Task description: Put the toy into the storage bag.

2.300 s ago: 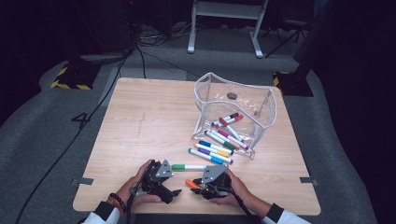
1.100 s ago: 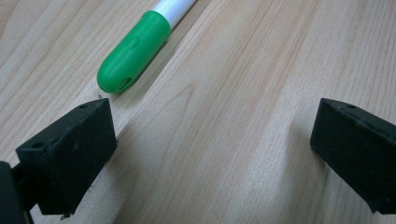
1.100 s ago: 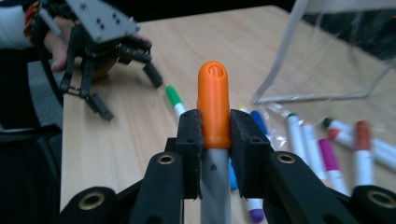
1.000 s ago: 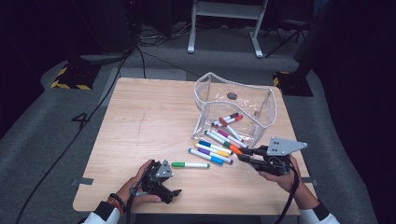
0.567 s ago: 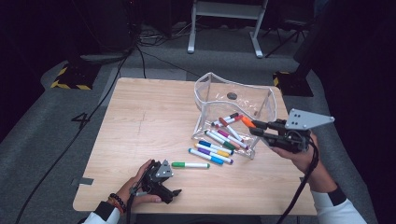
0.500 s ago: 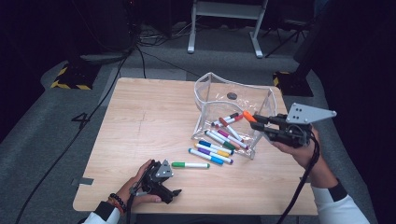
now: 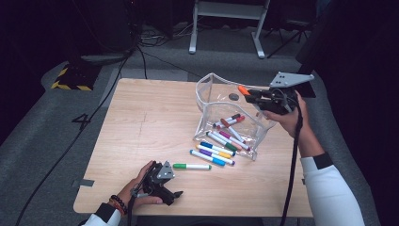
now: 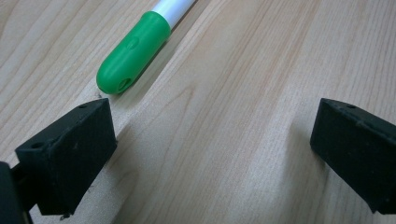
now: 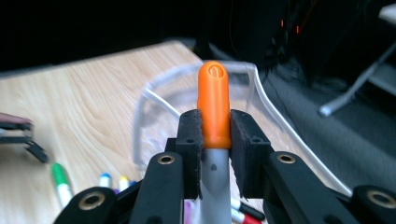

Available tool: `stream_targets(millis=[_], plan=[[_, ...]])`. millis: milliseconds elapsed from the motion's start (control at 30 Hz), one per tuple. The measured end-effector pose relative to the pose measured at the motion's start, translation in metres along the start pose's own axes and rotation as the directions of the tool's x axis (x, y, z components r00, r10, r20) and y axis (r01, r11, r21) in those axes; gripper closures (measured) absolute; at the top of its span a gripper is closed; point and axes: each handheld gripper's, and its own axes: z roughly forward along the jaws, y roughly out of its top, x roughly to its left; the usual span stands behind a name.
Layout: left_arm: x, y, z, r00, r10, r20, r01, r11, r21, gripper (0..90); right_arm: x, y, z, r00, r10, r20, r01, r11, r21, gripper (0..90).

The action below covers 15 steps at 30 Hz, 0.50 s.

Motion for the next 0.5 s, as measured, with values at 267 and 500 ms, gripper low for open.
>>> stream_targets(millis=[267,500], plan=[[0.0,0.0,0.0,1.0,0.002,0.0,-0.002,1.0,0.001,0.4,-0.02,-0.01,0.045,0.9995,0.027,0.018,-0.03,0.98,0.197,74.6],[0.0,0.0,0.0,1.0,0.0,0.0,0.0,1.0,0.0,0.4,-0.024,-0.02,0.071,0.9974,0.067,0.027,-0.072,0.938,0.339,74.6]])
